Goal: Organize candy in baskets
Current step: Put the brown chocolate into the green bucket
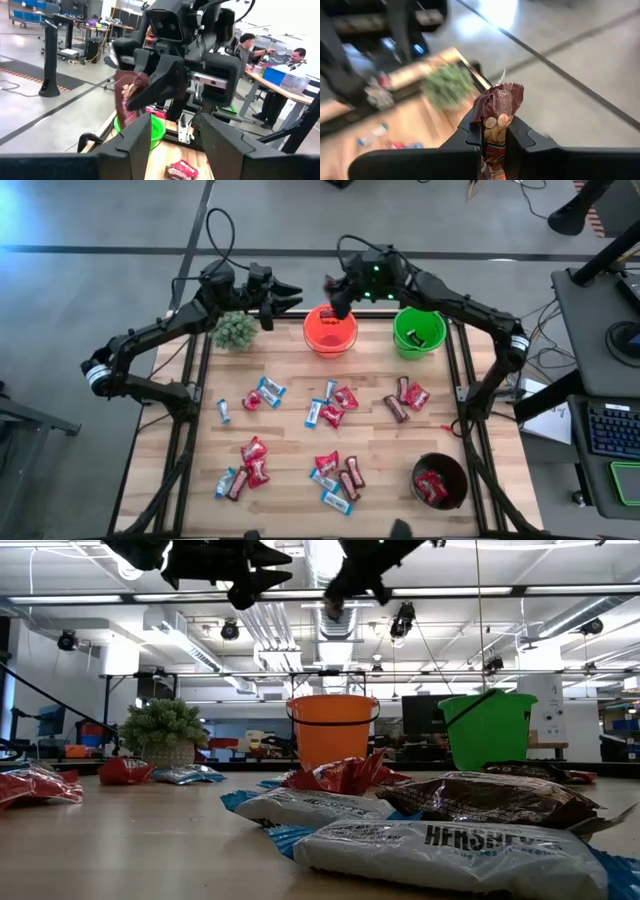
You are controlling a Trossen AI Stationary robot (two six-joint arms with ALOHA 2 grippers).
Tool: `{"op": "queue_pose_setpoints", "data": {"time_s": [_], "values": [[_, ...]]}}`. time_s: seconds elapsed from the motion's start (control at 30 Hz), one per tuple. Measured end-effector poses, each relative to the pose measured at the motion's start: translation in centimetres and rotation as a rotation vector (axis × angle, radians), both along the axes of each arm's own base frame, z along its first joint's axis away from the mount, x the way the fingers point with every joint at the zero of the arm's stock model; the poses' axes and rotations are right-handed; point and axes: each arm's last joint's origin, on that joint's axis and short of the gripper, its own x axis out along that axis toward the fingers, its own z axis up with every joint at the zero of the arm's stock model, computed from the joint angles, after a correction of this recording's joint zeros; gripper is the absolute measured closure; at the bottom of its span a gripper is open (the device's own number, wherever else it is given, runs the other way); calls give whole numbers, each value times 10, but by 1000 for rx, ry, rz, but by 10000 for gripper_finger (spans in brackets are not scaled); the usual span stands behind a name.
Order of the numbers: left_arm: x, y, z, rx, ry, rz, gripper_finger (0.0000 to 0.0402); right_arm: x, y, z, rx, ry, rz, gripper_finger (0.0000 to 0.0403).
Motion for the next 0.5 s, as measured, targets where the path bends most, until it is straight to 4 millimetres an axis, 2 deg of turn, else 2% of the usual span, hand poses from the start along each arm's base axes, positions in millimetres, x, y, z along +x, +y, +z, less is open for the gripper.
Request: {"op": "queue_pose_setpoints", "data": {"time_s": [0.27,0.5], "values": [[0,0,-5,-8,40,-18,251,-36,0,-5,55,238,-138,382],[0,-1,-5,-9,44,-25,251,-66,0,-21,137,527,-275,382]]}}
